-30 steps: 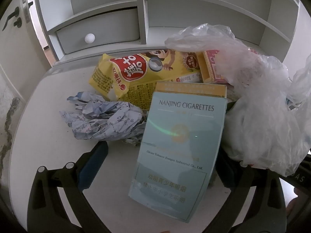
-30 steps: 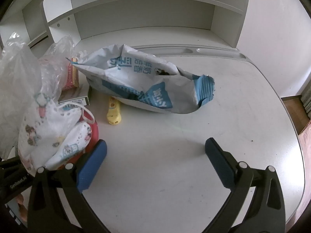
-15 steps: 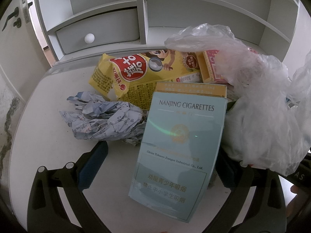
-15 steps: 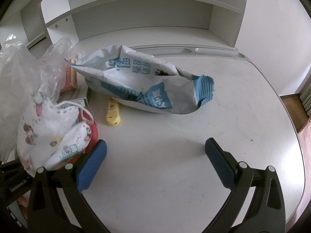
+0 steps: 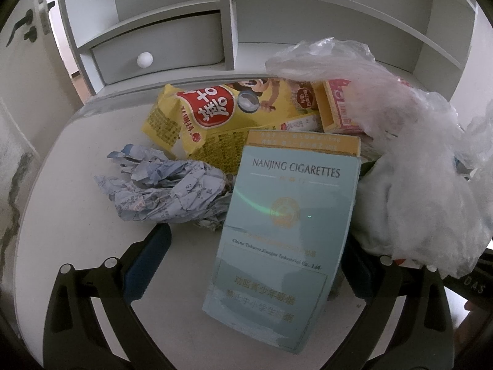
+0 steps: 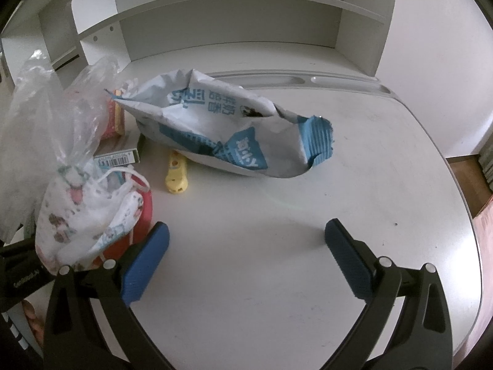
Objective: Collect trash
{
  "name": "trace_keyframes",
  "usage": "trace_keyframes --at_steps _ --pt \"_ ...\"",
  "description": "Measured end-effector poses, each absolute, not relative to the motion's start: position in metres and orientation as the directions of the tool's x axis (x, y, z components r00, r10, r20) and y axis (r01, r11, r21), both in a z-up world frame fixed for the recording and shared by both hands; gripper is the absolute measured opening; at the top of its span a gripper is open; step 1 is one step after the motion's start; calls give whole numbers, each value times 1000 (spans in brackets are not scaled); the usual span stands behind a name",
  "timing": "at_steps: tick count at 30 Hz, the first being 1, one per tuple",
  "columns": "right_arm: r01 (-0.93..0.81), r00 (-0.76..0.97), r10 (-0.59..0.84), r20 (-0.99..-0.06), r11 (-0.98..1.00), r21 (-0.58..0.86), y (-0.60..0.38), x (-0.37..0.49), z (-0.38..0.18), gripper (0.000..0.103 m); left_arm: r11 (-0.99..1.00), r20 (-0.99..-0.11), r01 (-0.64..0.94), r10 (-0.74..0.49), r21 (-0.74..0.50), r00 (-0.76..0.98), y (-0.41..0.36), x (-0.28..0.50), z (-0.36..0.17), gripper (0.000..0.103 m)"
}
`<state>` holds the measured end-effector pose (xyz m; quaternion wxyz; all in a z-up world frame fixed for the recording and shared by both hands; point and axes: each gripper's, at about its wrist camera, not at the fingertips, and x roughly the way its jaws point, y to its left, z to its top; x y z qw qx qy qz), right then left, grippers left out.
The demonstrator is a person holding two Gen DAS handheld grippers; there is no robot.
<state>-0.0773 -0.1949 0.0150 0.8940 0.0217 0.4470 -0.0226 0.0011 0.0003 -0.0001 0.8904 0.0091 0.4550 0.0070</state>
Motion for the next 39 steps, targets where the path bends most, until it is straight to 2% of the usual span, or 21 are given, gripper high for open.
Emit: trace_keyframes --at_steps 8,10,13,19,23,29,39 --pt "-29 599 21 -800 1000 4 -196 -85 17 96 1000 -809 3 14 19 587 1 0 -1 97" --pt "-17 636 -26 -772 999 -48 -201 -103 25 96 1000 -822 -7 12 10 569 4 -6 1 97" --pt "-4 704 -71 -707 995 -104 -209 -137 42 96 996 -804 26 -86 -87 589 10 -27 15 97" --pt "-50 768 70 -637 998 49 -226 -178 81 96 997 -718 31 -75 -74 693 25 -71 60 97" --pt "-66 802 74 -593 997 35 -214 -186 100 96 1000 -688 1 -19 -26 725 35 -82 76 97" --pt "-115 783 112 -613 993 35 -199 -185 97 96 999 -691 -52 39 1 721 43 -74 73 97" --pt "-172 732 157 -663 984 44 -179 -174 75 96 999 -717 -36 20 -7 697 42 -74 60 97"
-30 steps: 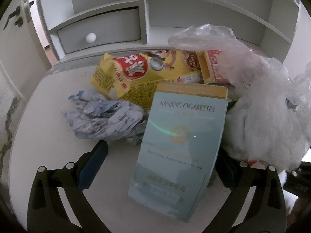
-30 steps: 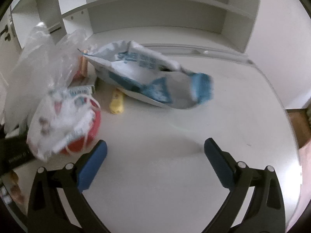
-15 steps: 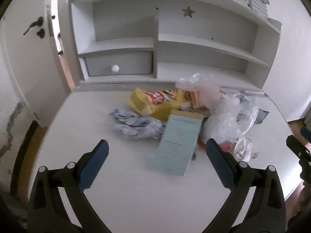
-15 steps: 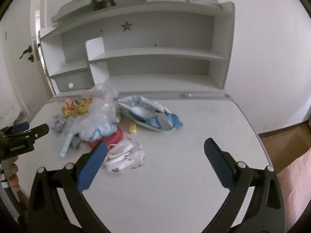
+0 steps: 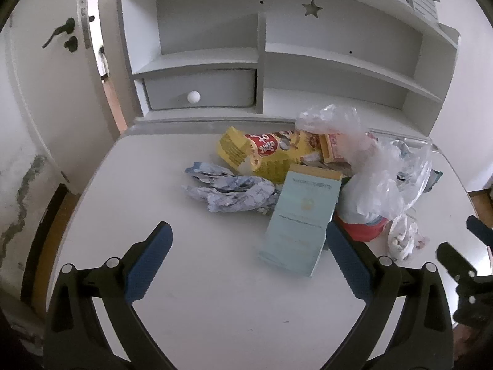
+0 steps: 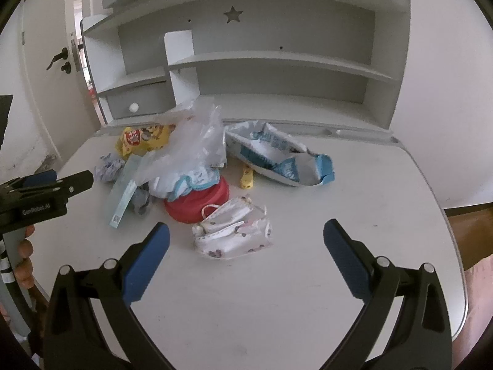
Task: Collect trash
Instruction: 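Grasp the Nanjing Cigarettes box with left tool while right tool grasps the white mask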
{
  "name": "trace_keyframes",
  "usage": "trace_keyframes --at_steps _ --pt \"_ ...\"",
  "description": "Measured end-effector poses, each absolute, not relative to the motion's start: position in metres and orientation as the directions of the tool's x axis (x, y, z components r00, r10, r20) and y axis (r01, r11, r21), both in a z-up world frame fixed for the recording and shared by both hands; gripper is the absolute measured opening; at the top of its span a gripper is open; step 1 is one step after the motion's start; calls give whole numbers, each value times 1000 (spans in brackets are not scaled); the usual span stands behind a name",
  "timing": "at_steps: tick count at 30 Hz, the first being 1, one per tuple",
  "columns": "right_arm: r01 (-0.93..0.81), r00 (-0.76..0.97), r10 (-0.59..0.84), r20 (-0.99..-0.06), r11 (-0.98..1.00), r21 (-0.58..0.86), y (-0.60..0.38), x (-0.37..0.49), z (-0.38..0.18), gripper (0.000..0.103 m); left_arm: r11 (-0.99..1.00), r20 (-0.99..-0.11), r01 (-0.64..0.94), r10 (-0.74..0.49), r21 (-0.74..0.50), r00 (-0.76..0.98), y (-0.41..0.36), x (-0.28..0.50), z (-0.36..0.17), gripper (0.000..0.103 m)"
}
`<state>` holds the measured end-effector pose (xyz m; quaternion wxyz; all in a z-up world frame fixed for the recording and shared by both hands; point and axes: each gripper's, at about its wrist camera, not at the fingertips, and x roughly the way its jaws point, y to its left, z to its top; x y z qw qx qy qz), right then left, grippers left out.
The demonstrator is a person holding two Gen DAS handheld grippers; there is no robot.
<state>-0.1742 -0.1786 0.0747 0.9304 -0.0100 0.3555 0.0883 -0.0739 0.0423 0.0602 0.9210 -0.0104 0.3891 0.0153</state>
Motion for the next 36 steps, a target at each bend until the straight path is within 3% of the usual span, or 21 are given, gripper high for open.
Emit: trace_keyframes --at_steps 31,36 --pt "-170 682 180 -709 982 86 -187 -156 48 96 999 -749 -30 -12 -42 663 43 -64 39 97" --pt "-197 677 207 -706 976 98 -183 -154 46 96 996 -717 44 -91 -83 691 43 -72 41 96"
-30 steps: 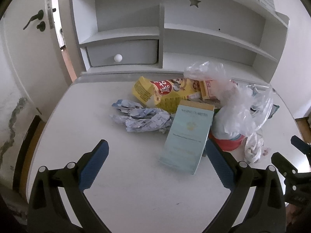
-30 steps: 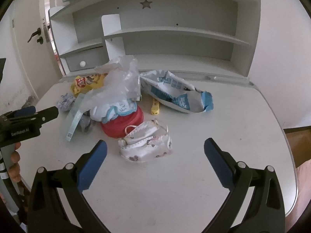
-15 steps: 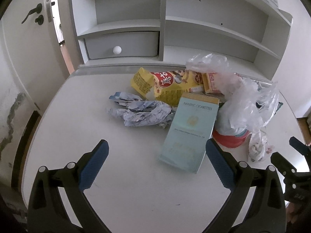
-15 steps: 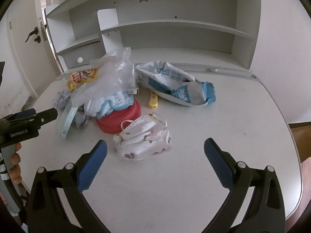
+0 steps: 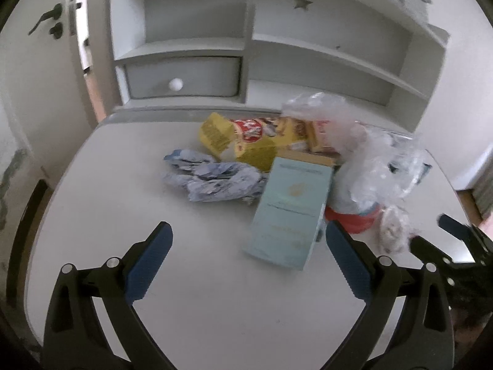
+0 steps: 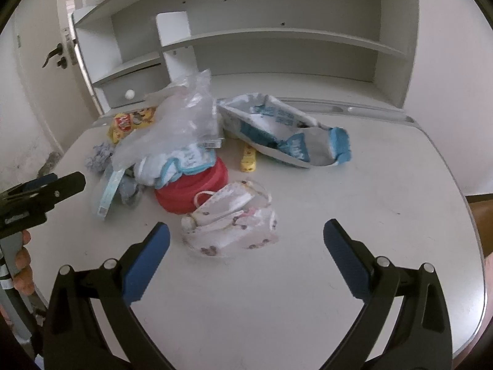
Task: Collect trash
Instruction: 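Grasp the Nanjing Cigarettes box with left tool while right tool grasps the white mask, then carry box and mask to the black bin and open both tools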
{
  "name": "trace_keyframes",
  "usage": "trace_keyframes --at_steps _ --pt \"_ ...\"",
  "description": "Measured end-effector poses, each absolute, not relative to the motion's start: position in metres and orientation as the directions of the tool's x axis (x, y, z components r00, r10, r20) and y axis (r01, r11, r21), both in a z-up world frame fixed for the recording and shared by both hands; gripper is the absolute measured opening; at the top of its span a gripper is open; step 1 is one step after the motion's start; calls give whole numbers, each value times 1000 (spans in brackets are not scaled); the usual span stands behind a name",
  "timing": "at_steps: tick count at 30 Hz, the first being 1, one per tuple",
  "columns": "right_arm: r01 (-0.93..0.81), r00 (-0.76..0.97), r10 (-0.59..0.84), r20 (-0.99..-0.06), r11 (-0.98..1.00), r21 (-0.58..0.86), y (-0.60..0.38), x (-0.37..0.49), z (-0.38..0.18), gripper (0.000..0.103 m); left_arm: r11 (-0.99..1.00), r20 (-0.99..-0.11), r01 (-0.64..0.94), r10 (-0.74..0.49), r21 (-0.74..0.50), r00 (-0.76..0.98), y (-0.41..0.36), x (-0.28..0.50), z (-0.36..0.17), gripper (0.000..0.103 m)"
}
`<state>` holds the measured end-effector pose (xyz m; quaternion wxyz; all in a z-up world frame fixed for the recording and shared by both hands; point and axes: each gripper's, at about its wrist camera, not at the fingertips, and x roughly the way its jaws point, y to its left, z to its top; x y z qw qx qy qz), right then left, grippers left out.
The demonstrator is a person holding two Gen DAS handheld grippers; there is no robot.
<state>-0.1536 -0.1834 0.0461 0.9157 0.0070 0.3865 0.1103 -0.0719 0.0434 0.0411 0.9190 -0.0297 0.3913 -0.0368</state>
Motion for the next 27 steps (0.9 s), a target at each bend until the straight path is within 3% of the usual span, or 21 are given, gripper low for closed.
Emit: trace_keyframes --at_steps 6,10,14,15,16,17,18,20,24,27 --pt "-247 660 226 -716 966 77 -175 -151 37 96 993 -733 118 -95 -21 674 28 -70 30 96" --pt "-247 651 219 -727 966 70 -173 -144 31 96 988 -754 154 -114 -17 647 15 -54 21 73" --pt "-254 642 207 -738 966 49 -169 -134 27 95 986 -775 165 -133 -38 618 11 -36 13 73" --pt "-257 638 206 -742 965 47 -167 -131 26 91 984 -775 170 -142 -45 615 9 -33 12 73" --pt "-259 634 206 -745 965 47 -167 -129 24 88 983 -775 177 -149 -48 614 8 -30 12 66" --pt "-261 627 212 -749 964 55 -166 -127 22 76 982 -776 183 -156 -53 611 7 -28 12 57" --pt "-265 619 229 -751 961 75 -166 -126 20 66 980 -776 191 -169 -65 607 7 -27 12 57" --pt "-278 610 274 -744 953 123 -168 -127 19 60 978 -775 194 -180 -75 605 8 -27 12 56" --pt "-294 621 308 -721 944 150 -170 -134 22 35 983 -737 172 -166 -68 656 19 -40 27 56" --pt "-270 651 301 -697 950 158 -177 -137 28 31 987 -703 143 -153 -73 694 33 -47 45 56"
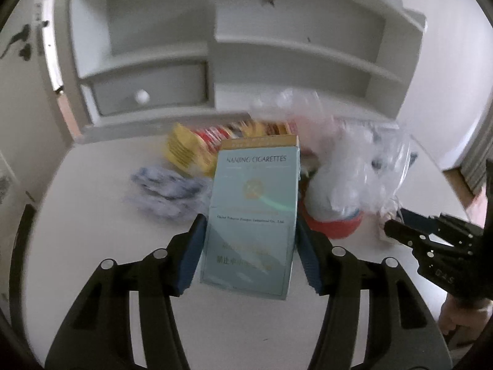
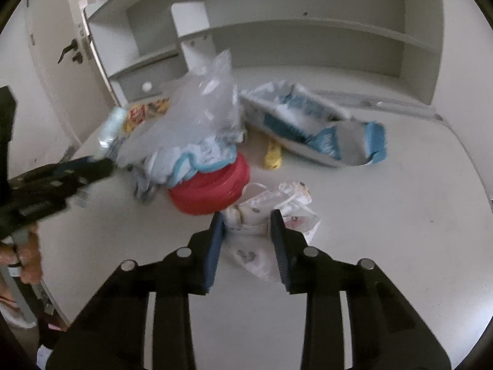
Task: Collect trash
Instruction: 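Carry box and mask to the black bin and open both tools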
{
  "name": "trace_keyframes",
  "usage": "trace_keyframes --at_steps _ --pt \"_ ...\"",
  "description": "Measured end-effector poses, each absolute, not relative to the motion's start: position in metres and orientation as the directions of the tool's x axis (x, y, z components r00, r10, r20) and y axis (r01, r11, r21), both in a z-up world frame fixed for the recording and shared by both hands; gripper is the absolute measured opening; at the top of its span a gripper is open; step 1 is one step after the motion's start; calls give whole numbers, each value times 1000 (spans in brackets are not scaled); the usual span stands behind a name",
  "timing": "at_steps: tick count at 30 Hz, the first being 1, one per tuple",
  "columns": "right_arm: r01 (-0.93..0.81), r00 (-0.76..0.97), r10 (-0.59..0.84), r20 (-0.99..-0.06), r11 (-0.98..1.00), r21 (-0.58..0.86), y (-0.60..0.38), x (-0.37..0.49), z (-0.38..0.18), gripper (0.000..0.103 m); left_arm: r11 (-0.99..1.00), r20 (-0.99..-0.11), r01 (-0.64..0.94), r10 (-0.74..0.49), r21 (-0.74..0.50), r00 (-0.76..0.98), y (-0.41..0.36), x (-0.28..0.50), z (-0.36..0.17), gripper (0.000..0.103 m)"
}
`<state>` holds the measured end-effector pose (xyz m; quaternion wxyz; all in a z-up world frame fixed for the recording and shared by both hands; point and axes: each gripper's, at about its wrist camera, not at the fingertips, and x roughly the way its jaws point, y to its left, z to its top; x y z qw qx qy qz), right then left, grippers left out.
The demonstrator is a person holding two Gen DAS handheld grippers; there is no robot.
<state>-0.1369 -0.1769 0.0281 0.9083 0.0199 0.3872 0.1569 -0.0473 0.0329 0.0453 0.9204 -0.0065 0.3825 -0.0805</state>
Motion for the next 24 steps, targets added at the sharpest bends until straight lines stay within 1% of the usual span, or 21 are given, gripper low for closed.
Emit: trace_keyframes --at_steps 5,10,13,15,17,19,21,23,24 --pt "-245 680 321 -660 947 208 -193 -138 39 29 994 -675 96 -108 -55 730 48 -51 64 56" --pt "-238 715 307 -628 952 195 -200 -137 52 28 997 -686 63 -83 -54 723 55 -49 60 56" --pt "-240 708 309 -635 951 195 -201 -133 47 28 996 -690 58 -84 -60 719 55 -53 60 56" --pt "-248 688 327 -648 945 213 -201 -130 42 27 998 -677 51 -64 -38 734 52 -59 67 56" --pt "-275 677 390 -624 921 277 -207 -132 51 27 998 -647 58 -40 6 761 42 -67 79 56" --pt "-307 692 445 -568 894 326 -221 -143 74 27 993 -616 112 -74 23 784 18 -76 98 56" --pt "-317 730 451 -513 889 331 -245 -160 102 27 978 -590 207 -153 25 793 -17 -84 118 56" --pt "-270 802 383 -458 917 294 -286 -187 132 27 941 -570 339 -264 26 778 -65 -96 134 56" --pt "-216 842 326 -430 934 285 -318 -206 145 27 903 -564 429 -338 33 753 -100 -105 141 56"
